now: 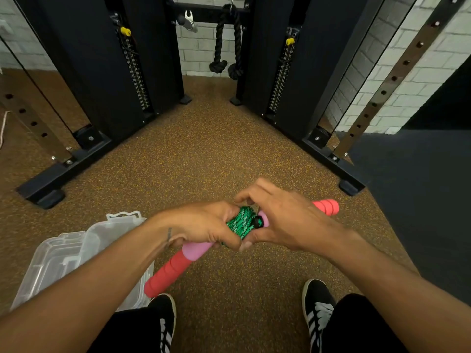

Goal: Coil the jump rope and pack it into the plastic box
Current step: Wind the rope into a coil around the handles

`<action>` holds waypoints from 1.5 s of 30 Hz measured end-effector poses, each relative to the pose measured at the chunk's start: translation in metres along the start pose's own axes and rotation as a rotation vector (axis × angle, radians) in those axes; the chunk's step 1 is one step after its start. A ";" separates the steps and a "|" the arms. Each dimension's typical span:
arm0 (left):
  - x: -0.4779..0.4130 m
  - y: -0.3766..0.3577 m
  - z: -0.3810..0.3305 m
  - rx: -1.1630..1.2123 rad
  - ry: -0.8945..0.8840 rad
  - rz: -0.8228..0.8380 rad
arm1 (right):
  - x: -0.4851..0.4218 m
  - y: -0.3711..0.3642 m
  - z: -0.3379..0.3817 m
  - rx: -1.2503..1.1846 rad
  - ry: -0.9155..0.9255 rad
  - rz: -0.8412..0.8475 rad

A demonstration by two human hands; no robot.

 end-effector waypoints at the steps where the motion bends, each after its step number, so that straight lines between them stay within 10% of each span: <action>1: 0.000 0.000 0.001 -0.022 0.007 0.006 | 0.000 -0.001 0.000 0.009 0.002 0.015; 21: 0.008 0.003 -0.006 0.065 -0.009 -0.102 | 0.000 -0.002 -0.003 -0.253 -0.010 -0.014; 36: 0.010 -0.006 -0.024 -0.496 0.007 -0.356 | 0.008 0.005 0.001 0.079 0.191 -0.278; 45: 0.028 0.007 -0.036 -0.191 -0.228 -0.595 | 0.004 0.018 -0.015 -0.318 0.074 -0.194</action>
Point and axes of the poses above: each hand's wrist, its own x-axis away from the middle knuckle, its own y-axis out of the back of the hand, z = x × y, the point moved 3 cm from there along -x, towards the middle knuckle, and after that the axes turned 14 degrees about z, right-handed, at the moved point
